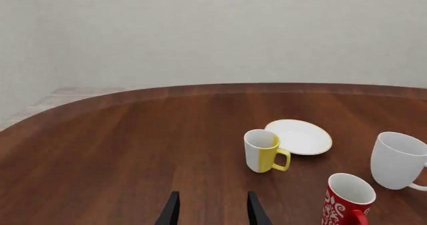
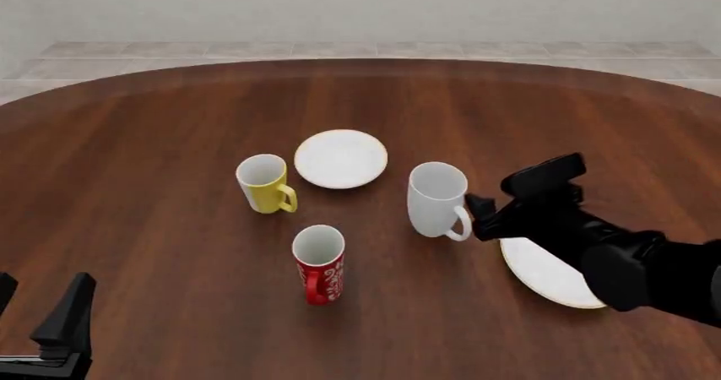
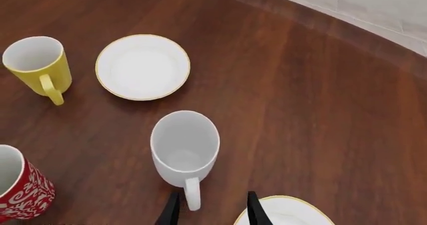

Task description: Put the white mug on the left plate.

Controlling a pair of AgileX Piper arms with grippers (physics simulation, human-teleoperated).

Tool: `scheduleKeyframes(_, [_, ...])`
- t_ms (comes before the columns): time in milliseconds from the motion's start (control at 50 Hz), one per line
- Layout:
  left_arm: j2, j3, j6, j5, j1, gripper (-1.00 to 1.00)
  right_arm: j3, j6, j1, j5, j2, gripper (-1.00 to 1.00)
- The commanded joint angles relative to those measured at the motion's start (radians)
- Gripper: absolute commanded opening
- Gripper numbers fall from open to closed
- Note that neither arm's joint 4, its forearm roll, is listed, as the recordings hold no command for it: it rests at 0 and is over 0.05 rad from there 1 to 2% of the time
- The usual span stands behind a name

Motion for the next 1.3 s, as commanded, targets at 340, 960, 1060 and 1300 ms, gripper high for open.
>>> scheduleKeyframes(340, [0.0, 0.0, 0.0, 0.0, 0.0, 1.0, -0.017, 0.01, 0.029, -0.041, 0.095, 1.0])
scheduleKeyframes(960, [0.0, 0.0, 0.0, 0.0, 0.0, 1.0, -0.007, 0.027, 0.041, -0.081, 0.145, 1.0])
scheduleKeyframes(1060, [0.0, 0.0, 0.0, 0.0, 0.0, 1.0, -0.008, 0.027, 0.042, -0.087, 0.157, 1.0])
scheduleKeyframes(1300, [0.0, 0.0, 0.0, 0.0, 0.0, 1.0, -0.006, 0.03, 0.044, -0.107, 0.186, 1.0])
